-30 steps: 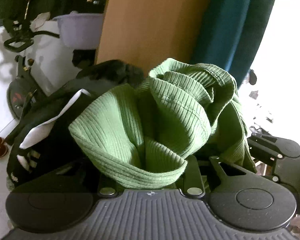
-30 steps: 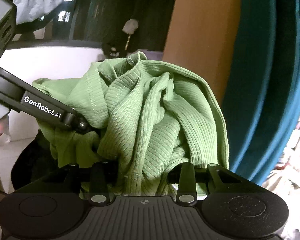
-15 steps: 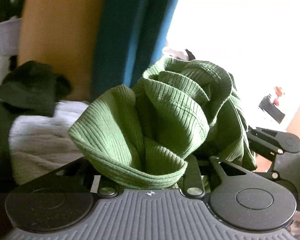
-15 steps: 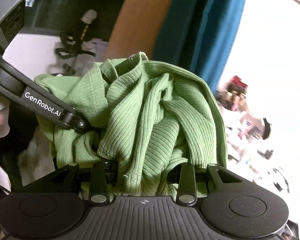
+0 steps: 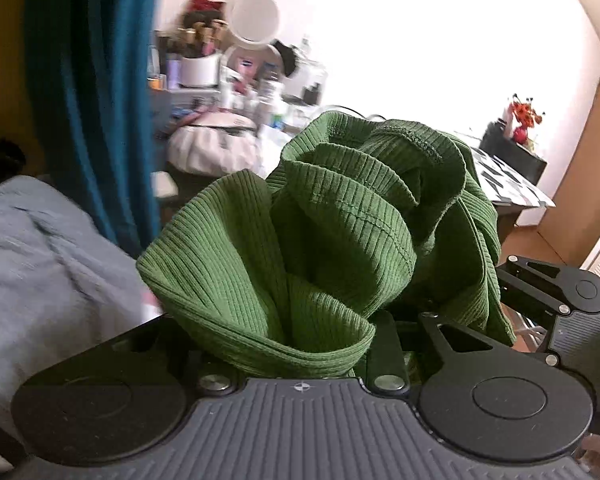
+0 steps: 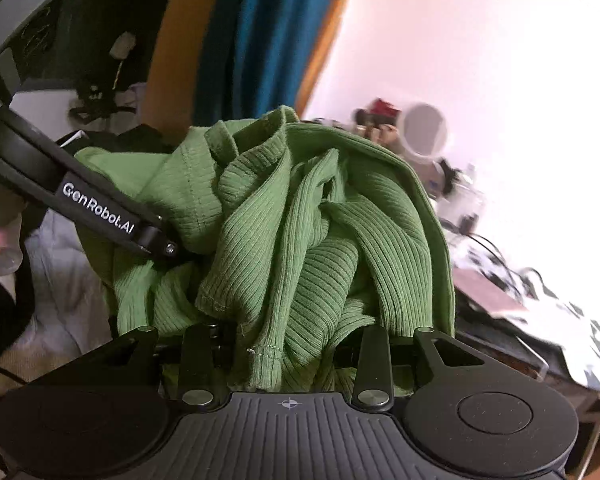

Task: Fold clothes
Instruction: 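Carry the green sweater with both grippers over to the triangle-patterned table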

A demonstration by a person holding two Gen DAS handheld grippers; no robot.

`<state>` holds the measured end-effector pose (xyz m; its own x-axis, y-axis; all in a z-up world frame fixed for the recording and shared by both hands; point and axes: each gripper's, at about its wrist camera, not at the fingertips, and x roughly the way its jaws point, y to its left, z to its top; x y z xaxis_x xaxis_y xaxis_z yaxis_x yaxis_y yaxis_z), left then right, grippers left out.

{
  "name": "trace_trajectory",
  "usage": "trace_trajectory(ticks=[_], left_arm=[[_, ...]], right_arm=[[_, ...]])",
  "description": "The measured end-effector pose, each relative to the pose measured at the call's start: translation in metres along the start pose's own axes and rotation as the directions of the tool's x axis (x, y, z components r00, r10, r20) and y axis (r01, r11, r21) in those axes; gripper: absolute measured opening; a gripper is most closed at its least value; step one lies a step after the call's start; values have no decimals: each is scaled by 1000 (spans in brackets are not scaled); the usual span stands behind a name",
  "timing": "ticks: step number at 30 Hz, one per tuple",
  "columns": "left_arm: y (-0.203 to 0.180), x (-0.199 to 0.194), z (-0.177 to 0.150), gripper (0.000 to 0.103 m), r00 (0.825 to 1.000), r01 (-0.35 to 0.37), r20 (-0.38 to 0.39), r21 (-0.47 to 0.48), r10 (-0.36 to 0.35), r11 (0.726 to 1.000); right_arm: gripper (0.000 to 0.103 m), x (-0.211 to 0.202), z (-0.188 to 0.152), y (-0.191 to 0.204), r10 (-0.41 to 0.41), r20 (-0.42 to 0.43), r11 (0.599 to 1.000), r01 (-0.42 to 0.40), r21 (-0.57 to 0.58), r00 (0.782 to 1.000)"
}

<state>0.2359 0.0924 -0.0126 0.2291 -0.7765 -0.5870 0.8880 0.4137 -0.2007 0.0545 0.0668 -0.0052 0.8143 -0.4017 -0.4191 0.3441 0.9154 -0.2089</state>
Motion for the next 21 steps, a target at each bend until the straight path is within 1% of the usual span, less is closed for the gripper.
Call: trace_trajectory(ticks=[2, 4, 5, 7, 9, 11, 13, 16, 18, 21], left_arm=[[-40, 8, -4, 28, 1000, 0, -7, 10, 0, 1000], [-83, 14, -7, 28, 1000, 3, -16, 20, -3, 1000], [-99, 17, -4, 28, 1000, 13, -27, 25, -12, 1000], [-136, 23, 1, 28, 998, 53, -42, 57, -50, 997], [-163, 28, 10, 28, 995, 94, -43, 89, -90, 992], [-194, 34, 12, 28, 988, 152, -45, 106, -148, 983], [-225, 44, 13, 28, 978, 209, -47, 129, -204, 969], [-268, 64, 12, 28, 957, 291, -61, 164, -285, 943], [-290, 78, 13, 28, 940, 340, -75, 175, -332, 924], [-315, 98, 16, 28, 917, 399, -86, 177, -390, 900]], right_arm=[[33, -23, -22, -30, -10, 3, 1000, 10, 8, 1000], [33, -52, -44, -62, -34, -11, 999, 34, 17, 999], [33, -63, -51, -75, -54, -18, 998, 54, 22, 998], [33, -89, -65, -102, -98, -31, 995, 99, 28, 995], [33, -113, -76, -130, -144, -45, 989, 145, 32, 989], [33, -132, -85, -155, -192, -58, 981, 194, 31, 980], [33, -149, -99, -181, -250, -75, 968, 252, 20, 965], [33, -169, -121, -213, -328, -108, 943, 331, 15, 939], [33, -179, -134, -236, -366, -131, 928, 371, 19, 921], [33, -183, -143, -264, -395, -157, 914, 404, 29, 905]])
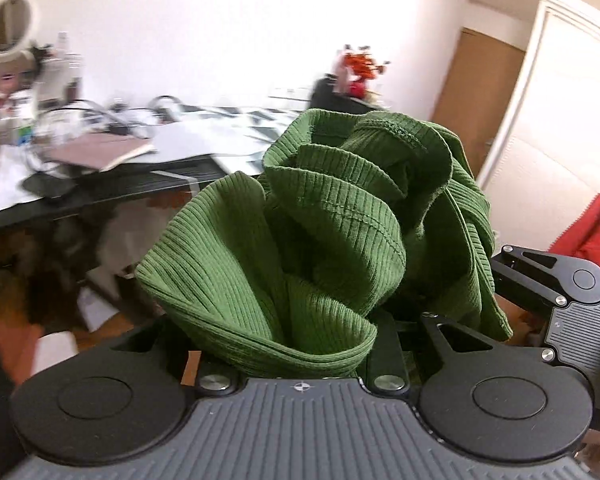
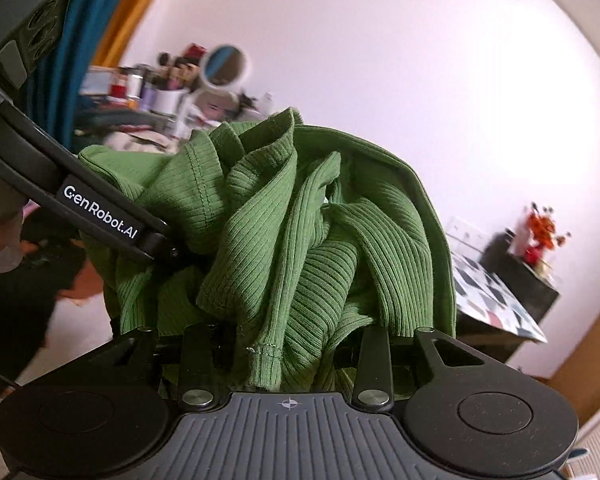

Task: Fold clothes
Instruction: 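Carry the green sweater with both grippers over to the triangle-patterned table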

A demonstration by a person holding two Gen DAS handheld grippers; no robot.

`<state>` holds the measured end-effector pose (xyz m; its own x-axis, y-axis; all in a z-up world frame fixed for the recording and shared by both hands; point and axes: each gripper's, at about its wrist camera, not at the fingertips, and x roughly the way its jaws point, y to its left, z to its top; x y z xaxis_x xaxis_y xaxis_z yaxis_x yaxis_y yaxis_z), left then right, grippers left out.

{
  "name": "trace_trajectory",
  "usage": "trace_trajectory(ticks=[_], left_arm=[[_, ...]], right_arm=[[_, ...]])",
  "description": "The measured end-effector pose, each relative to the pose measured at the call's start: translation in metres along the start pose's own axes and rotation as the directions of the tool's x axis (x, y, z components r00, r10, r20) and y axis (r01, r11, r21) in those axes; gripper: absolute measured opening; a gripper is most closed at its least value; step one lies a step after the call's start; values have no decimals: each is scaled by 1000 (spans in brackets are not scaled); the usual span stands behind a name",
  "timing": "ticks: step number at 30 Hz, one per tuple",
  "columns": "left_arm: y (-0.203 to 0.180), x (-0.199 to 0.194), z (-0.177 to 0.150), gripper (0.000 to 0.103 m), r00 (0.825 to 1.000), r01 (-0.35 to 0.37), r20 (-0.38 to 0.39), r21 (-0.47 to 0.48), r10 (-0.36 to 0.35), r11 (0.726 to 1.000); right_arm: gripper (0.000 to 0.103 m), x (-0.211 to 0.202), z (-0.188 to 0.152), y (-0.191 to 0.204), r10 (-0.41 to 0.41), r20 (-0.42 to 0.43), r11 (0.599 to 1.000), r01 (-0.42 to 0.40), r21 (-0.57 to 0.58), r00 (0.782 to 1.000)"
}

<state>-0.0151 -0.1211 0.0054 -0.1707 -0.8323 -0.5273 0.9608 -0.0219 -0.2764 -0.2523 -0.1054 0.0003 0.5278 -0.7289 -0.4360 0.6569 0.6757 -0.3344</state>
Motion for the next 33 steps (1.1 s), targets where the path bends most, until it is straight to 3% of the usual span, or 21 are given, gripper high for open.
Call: trace_trajectory(ticks=[5, 9, 16, 20, 26, 33], left_arm=[[-9, 49, 14, 28, 998, 57, -11, -2, -57, 998], [-3, 98, 38, 28, 996, 83, -25, 7, -83, 997], [36, 200, 133, 28, 997, 70, -27, 27, -69, 997], [49, 258, 178, 28, 996, 81, -37, 50, -79, 995], [39, 338, 213, 28, 994, 81, -80, 55, -76, 995], [8, 434, 249, 28, 996, 2, -89, 28, 0, 1000]], right_arm=[[33, 38, -12, -38, -21, -39, 1000, 21, 12, 999], [33, 101, -9, -72, -6, -53, 1000, 7, 31, 999], [33, 245, 47, -148, 23, -44, 997, -20, 74, 999], [33, 304, 57, -194, 5, -42, 995, -1, 95, 999], [33, 374, 42, -265, 13, -68, 990, -3, 140, 998], [33, 452, 11, -371, 103, -34, 986, -97, 138, 994]])
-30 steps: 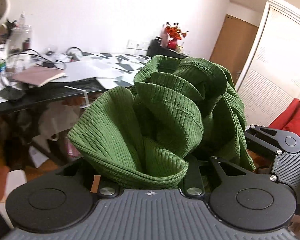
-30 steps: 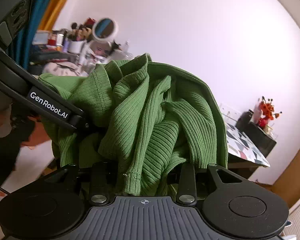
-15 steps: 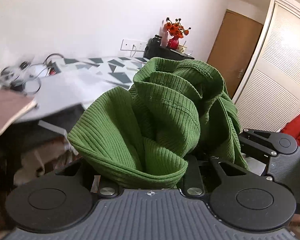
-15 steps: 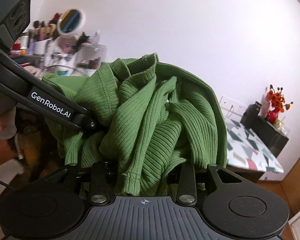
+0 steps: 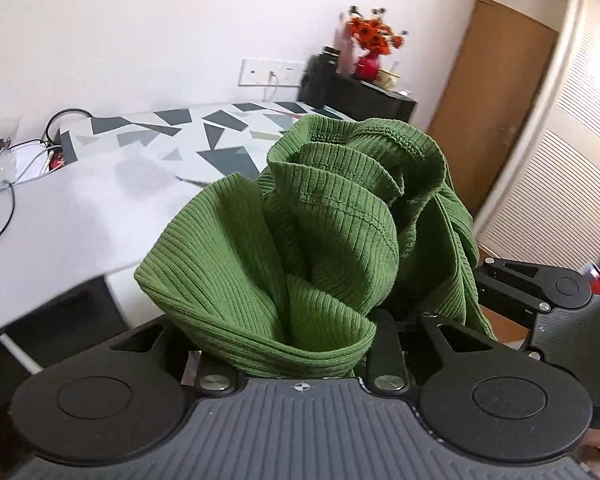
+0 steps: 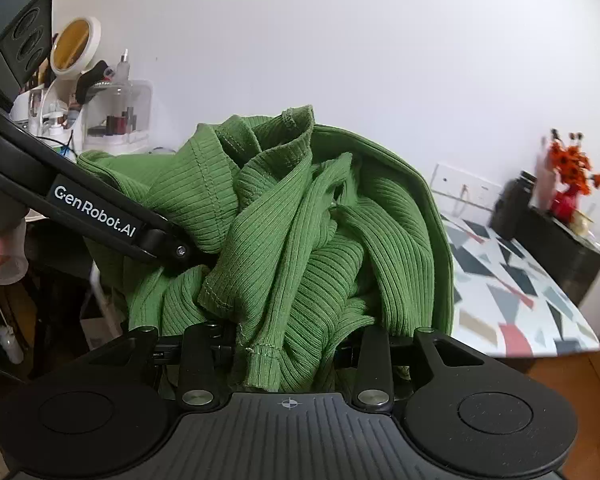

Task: Fold clothes
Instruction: 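Carry the green sweater with both grippers over to the triangle-patterned table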

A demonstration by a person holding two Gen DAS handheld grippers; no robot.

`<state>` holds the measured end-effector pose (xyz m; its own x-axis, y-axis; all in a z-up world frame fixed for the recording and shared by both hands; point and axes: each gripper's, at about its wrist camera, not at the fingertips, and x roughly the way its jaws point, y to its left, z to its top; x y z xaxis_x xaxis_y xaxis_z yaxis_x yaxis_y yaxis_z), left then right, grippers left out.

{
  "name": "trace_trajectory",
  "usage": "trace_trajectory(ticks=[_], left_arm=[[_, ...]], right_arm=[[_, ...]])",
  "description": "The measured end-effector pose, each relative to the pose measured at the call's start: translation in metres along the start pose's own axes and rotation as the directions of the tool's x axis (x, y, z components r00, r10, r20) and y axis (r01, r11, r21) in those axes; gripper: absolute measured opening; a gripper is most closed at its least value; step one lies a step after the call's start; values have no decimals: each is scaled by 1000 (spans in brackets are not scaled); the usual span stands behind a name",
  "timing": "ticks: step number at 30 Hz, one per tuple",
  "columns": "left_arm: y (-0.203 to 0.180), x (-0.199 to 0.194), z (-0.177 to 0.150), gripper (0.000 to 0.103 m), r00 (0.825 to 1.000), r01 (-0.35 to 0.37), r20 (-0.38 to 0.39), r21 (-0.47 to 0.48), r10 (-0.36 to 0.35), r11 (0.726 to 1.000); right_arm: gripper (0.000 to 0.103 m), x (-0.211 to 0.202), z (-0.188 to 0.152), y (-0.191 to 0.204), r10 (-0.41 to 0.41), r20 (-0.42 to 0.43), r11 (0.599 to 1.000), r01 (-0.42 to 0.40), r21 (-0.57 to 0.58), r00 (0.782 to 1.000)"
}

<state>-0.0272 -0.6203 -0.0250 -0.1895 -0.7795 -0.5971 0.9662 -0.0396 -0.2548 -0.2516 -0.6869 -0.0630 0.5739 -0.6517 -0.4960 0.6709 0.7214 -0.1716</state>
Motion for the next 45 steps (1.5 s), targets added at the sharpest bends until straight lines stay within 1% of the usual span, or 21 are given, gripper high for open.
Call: trace_trajectory(ticks=[2, 4, 6, 8, 10, 11, 13, 18, 20, 25, 30, 34, 41, 45], left_arm=[[-14, 25, 14, 28, 999, -36, 15, -34, 36, 999], [-33, 47, 31, 28, 997, -70, 16, -91, 72, 993], [-50, 60, 45, 28, 995, -95, 31, -105, 99, 990], [-65, 76, 59, 28, 991, -117, 51, -107, 123, 987], [-73, 92, 70, 28, 989, -133, 48, -132, 140, 982], [-76, 100, 75, 28, 988, -141, 46, -145, 149, 979], [-81, 116, 85, 28, 985, -155, 47, -141, 163, 978], [-79, 155, 110, 28, 986, -156, 34, -138, 162, 978], [-76, 171, 124, 28, 988, -144, 35, -129, 149, 981], [-56, 205, 171, 28, 992, -101, 70, -82, 107, 991], [-38, 233, 207, 28, 991, -95, 95, -29, 97, 995], [-30, 252, 219, 28, 992, -98, 80, -27, 100, 995], [-25, 285, 223, 28, 992, -127, 19, -36, 128, 991], [-21, 307, 226, 28, 990, -143, -12, -68, 142, 987]], right_arm=[[33, 17, 2, -40, 35, 4, 999, -35, -25, 999], [33, 28, 7, -79, 70, 3, 997, -70, -45, 998], [33, 39, 12, -118, 107, 18, 992, -105, -66, 994], [33, 50, 14, -148, 132, 26, 988, -129, -84, 991], [33, 64, 16, -172, 148, 23, 985, -146, -89, 989], [33, 69, 16, -180, 151, 28, 985, -148, -93, 988], [33, 80, 16, -196, 156, 38, 983, -151, -102, 987], [33, 116, 23, -232, 149, 25, 985, -146, -91, 988], [33, 129, 31, -242, 129, 29, 986, -125, -107, 991], [34, 171, 64, -271, 73, 48, 993, -68, -92, 996], [34, 211, 82, -291, 36, 66, 997, -31, -73, 997], [34, 234, 86, -303, 31, 62, 997, -26, -79, 998], [34, 271, 83, -324, 68, 18, 996, -67, -66, 998], [34, 295, 79, -342, 99, -6, 992, -99, -80, 995]])
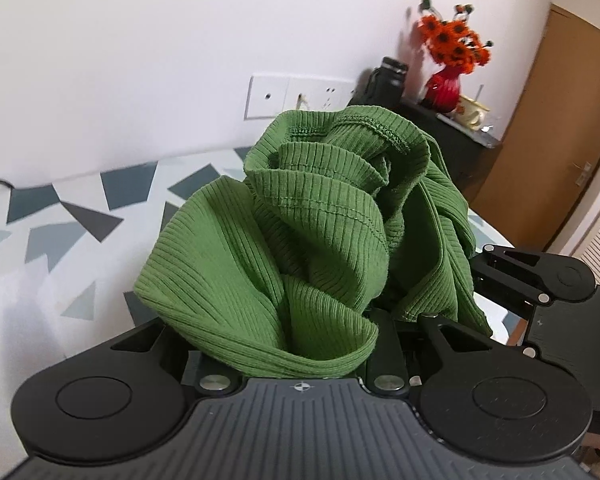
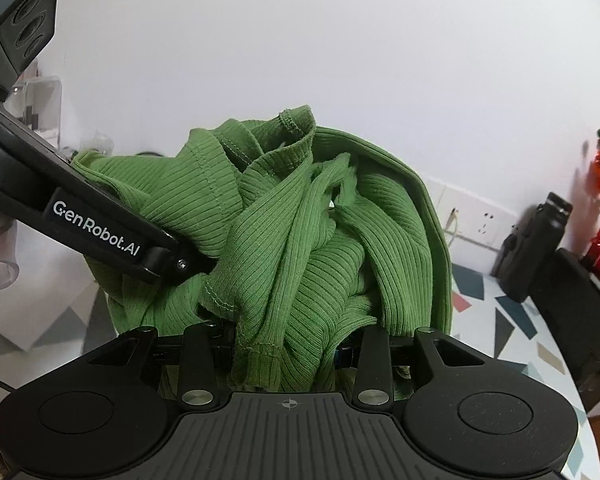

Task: Fold clothes
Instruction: 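Carry the green sweater with both grippers over to the triangle-patterned table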

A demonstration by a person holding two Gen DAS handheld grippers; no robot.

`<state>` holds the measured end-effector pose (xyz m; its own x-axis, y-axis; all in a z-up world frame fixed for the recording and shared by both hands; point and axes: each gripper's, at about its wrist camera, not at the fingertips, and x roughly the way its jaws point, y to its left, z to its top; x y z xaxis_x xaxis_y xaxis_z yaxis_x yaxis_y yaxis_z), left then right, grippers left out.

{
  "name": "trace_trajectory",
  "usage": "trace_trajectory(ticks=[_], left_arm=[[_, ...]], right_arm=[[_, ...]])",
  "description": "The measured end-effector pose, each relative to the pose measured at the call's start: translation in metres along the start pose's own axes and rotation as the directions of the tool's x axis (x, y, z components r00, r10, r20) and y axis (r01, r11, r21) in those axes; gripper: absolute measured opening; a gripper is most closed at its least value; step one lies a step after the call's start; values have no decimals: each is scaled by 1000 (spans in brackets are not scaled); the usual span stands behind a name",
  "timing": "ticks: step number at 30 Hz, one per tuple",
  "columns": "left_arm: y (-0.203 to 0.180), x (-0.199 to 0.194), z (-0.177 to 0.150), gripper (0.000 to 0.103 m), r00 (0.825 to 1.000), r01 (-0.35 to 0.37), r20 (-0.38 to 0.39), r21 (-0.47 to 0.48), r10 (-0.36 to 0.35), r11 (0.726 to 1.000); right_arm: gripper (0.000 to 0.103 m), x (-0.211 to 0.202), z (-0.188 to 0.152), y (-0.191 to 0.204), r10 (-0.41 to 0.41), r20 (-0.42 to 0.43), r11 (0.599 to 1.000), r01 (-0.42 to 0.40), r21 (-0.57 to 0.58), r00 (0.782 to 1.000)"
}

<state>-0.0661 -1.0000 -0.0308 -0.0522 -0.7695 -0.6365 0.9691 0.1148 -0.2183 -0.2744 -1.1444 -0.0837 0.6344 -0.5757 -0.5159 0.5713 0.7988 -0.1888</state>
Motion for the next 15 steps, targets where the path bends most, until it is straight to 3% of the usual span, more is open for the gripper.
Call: trace_trajectory(ticks=[5, 12, 15], left_arm=[[-7, 40, 13, 28, 999, -37, -35, -38, 35, 999], [-40, 130, 39, 28, 987, -106, -130, -118, 91, 987], [-55, 172, 49, 28, 976, -139, -188, -140, 112, 980]], right_arm=[[34, 30, -10, -32, 52, -22, 998, -53, -20, 998], [34, 95, -40, -129, 185, -93, 983, -184, 22, 978], [34, 111, -53, -155, 186, -153, 982, -188, 1, 971]])
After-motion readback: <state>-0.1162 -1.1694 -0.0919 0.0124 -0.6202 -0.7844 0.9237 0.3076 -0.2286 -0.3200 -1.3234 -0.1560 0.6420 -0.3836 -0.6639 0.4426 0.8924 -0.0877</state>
